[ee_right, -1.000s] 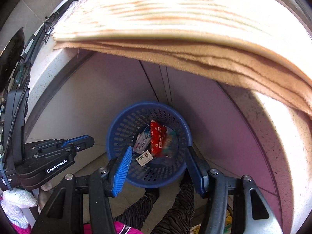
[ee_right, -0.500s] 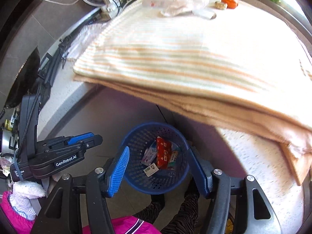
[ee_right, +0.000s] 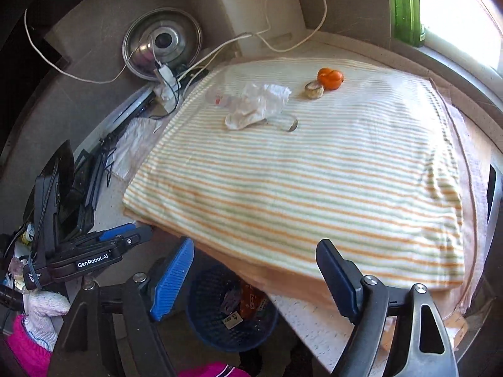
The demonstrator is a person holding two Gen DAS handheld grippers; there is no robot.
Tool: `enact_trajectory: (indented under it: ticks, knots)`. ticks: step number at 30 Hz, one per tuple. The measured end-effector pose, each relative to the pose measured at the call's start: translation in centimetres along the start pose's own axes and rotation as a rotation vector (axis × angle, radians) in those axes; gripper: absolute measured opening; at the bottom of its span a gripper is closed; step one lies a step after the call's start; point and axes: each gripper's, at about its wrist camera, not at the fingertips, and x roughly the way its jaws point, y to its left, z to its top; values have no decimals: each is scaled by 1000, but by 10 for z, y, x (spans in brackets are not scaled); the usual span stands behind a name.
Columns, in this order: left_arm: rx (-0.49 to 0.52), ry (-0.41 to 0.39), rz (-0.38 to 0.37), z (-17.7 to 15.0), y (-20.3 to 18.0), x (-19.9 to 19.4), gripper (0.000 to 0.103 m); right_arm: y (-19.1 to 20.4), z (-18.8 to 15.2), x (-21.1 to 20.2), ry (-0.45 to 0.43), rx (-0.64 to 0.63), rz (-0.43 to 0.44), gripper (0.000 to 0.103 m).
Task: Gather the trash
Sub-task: 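Raise both tools back over the towel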
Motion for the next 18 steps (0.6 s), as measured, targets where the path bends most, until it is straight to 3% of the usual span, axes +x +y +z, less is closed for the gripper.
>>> enact_trajectory:
  ticks: [6,10,18]
  knots:
    - [7,-44,-9,34,-31,3,54,-39,41,-6,-55,29,-8,88]
    - [13,-64,-7,53,-48,12,65,-64,68,-5,-81,42,-14,89]
    - [47,-85,2,90,-85,32,65,-104,116,10,-94,54,-16,91]
